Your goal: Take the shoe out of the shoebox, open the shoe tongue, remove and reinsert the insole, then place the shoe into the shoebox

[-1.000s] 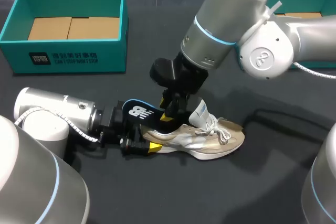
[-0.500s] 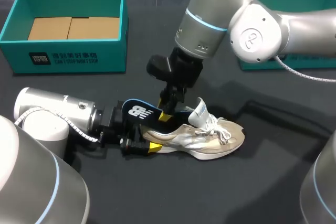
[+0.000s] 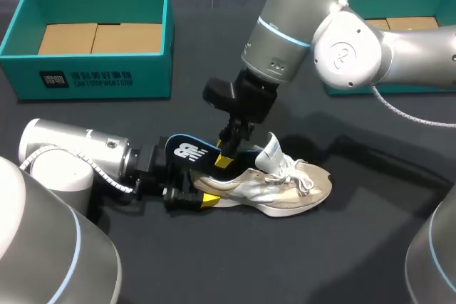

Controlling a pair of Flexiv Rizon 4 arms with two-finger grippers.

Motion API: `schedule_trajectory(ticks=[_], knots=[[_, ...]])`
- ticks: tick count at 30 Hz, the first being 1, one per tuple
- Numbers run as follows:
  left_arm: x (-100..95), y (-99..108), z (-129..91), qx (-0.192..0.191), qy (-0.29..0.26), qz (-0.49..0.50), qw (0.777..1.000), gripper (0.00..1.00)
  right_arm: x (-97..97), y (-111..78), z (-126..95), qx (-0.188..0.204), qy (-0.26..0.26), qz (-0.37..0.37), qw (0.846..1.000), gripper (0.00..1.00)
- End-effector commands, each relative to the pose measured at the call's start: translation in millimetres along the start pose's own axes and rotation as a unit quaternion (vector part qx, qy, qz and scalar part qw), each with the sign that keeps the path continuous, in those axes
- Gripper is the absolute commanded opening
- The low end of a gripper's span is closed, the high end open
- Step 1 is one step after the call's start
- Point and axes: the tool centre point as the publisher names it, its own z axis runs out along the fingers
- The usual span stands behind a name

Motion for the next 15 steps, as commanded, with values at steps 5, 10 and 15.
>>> schedule_trajectory(ticks=[5,10,15], knots=[[0.2,5.3,2.0,0.0,-0.001,0.0,1.0,0.0,-0.1,5.1,2.9,-0.009,0.002,0.007,1.0,0.31],[0.2,5.3,2.0,0.0,-0.001,0.0,1.0,0.0,0.1,8.2,6.4,-0.018,0.006,0.007,1.0,0.29],[0.2,5.3,2.0,0.0,-0.001,0.0,1.0,0.0,2.8,12.0,9.4,-0.019,0.006,0.01,1.0,0.28]])
